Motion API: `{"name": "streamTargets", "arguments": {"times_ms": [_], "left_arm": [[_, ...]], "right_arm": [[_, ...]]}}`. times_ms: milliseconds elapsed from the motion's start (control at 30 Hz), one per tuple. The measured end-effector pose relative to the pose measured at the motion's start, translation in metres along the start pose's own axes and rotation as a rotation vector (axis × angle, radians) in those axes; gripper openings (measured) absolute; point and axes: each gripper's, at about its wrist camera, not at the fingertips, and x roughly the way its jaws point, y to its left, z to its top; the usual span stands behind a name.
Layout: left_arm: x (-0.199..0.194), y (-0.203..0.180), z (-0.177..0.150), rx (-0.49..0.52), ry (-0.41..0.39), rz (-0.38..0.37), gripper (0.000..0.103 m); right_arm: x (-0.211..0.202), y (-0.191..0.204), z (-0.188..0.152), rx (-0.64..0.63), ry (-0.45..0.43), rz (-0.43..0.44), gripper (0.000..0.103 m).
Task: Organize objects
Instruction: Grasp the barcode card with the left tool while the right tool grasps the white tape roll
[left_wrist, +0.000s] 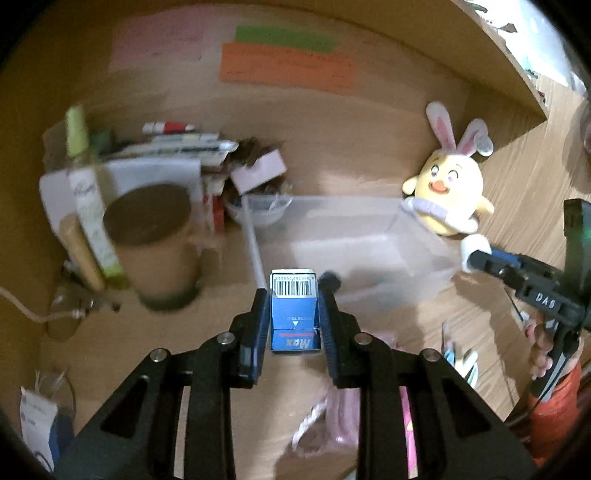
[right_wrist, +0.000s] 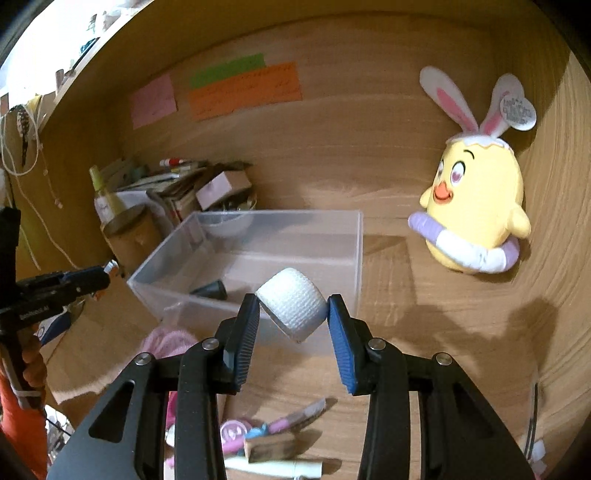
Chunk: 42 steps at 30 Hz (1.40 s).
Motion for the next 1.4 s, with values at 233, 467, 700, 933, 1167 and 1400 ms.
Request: {"name": "streamTargets", "arguments": {"times_ms": [233,467,700,933,1167,1400], "left_arm": [[0.034,-0.010,0.022,0.020,0.045,-0.037,0.027],[0.066,-0.012,0.029,0.028,0.105,-0.031,0.027],[0.090,-0.007,0.030,0.023,0.149,-0.029,0.027],[0.098,-0.010,0.027,0.035,0.156,-0.010,0.027],[0.085,-0.019,0.026,0.062,0.133,0.004,0.043],[0.054,-0.028,0.024,0.076,0.064,0.045,0.084]], "right_arm": [[0.021,0.000,0.013,-0.027,0.012,-0.030,0.035],[0.055,-0.004,0.014,-0.028,0.076,-0.040,0.035],[0.078,-0.004,0.011,-0.033,0.132,-0.038,0.035],[0.085,0.001,0.009,-0.044,0.150,-0.041,0.036],[0.080,0.003,0.011,-0.051,0.155,-0.046,0.050],[0.054,0.006,0.011,-0.046,0.122,-0.022,0.063]]}}
